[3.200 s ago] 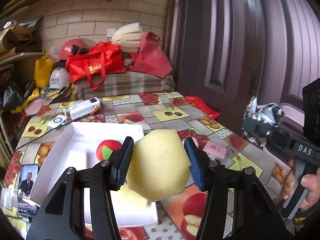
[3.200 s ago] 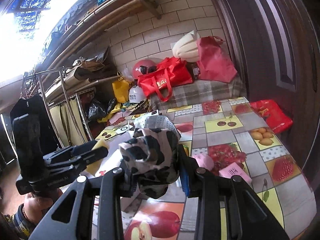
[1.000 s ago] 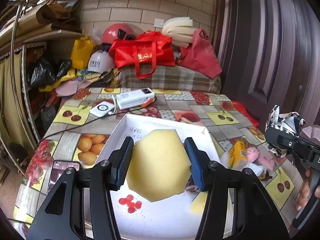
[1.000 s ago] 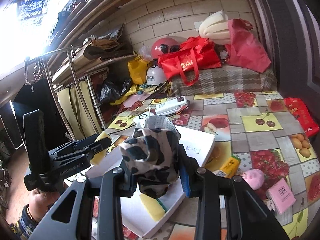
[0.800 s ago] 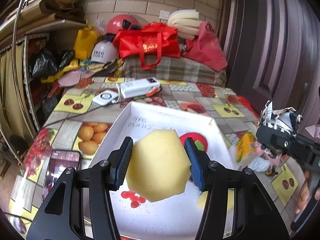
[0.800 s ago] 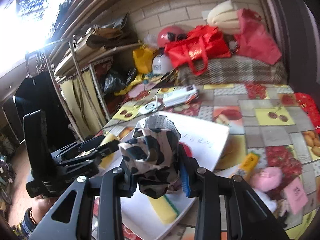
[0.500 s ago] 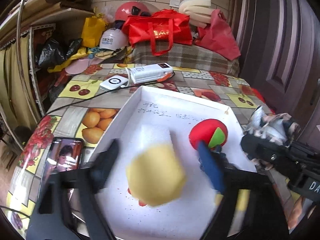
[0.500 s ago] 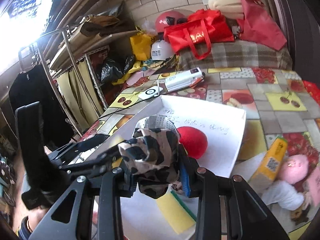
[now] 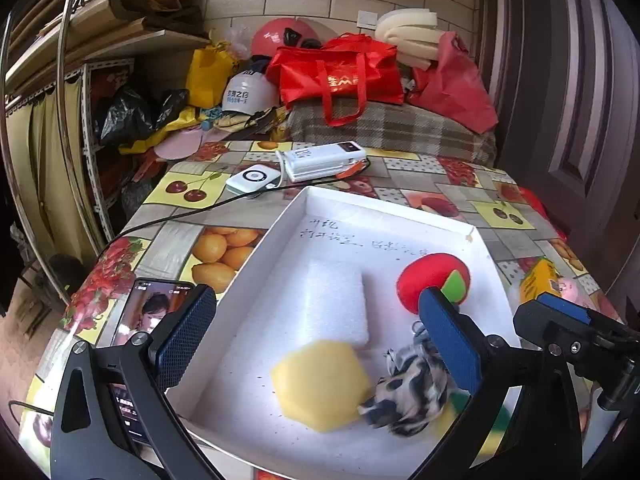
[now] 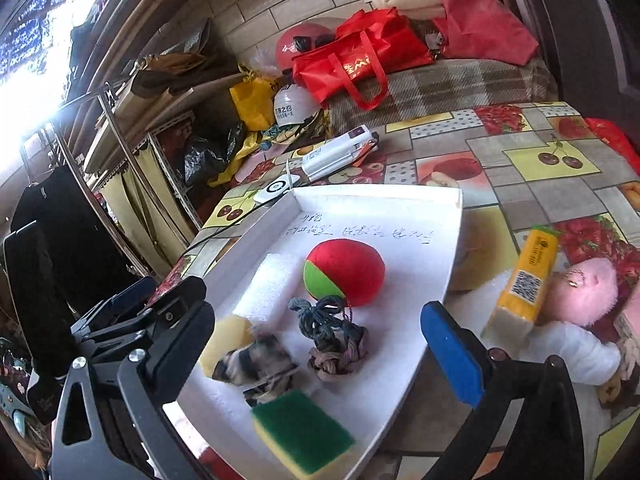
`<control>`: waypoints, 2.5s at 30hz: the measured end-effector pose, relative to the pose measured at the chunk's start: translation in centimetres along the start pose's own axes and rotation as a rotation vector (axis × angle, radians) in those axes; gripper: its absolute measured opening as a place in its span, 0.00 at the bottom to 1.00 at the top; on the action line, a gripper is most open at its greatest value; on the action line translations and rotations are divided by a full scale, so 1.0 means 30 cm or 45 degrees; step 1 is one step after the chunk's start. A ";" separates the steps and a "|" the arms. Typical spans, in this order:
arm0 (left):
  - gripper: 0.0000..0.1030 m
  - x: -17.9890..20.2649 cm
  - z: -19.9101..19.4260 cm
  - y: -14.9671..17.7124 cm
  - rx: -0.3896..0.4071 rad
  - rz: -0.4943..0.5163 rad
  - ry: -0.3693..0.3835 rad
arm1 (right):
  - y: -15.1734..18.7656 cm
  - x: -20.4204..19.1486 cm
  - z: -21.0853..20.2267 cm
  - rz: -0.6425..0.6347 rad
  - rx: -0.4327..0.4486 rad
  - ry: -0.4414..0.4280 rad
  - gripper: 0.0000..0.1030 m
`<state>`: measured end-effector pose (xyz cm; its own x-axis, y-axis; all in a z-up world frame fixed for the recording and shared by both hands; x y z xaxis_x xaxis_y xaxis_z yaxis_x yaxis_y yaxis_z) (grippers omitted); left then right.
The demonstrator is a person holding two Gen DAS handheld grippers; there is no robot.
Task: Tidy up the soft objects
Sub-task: 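Open the left tool over the box while the right tool releases the cloth into it, then move the left tool to the yellow QR-code bar while the right tool reaches the pink tissue pack, then grasp the yellow bar with the left tool while the right tool grasps the pink tissue pack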
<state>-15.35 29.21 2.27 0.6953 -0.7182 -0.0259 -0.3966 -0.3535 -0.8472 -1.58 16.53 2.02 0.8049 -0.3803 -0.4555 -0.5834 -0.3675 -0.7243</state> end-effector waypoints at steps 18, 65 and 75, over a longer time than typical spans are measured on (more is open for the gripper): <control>0.99 0.186 -0.137 -0.073 0.152 0.087 0.119 | -0.175 0.160 -0.497 0.155 0.604 0.223 1.00; 0.53 0.818 0.115 -0.116 -0.198 0.453 0.645 | -0.032 0.917 -0.395 0.375 0.070 0.552 0.66; 0.23 0.895 0.245 -0.056 -0.277 0.556 0.496 | -0.041 0.914 -0.389 0.386 0.080 0.531 0.66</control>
<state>8.40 14.92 -0.89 0.1879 -0.9754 -0.1156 -0.7364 -0.0620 -0.6737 19.94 -3.35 -3.54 0.4814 -0.7725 -0.4140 -0.7659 -0.1411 -0.6273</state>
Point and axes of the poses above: each gripper's, at about its wrist camera, not at the fingertips, and z roughly the way its jaws point, x to its right, y to its underside, the point moved 8 cm from there along z, roughly the way its jaws point, and after that the axes turned 10 degrees about z, right-handed, at the moved point
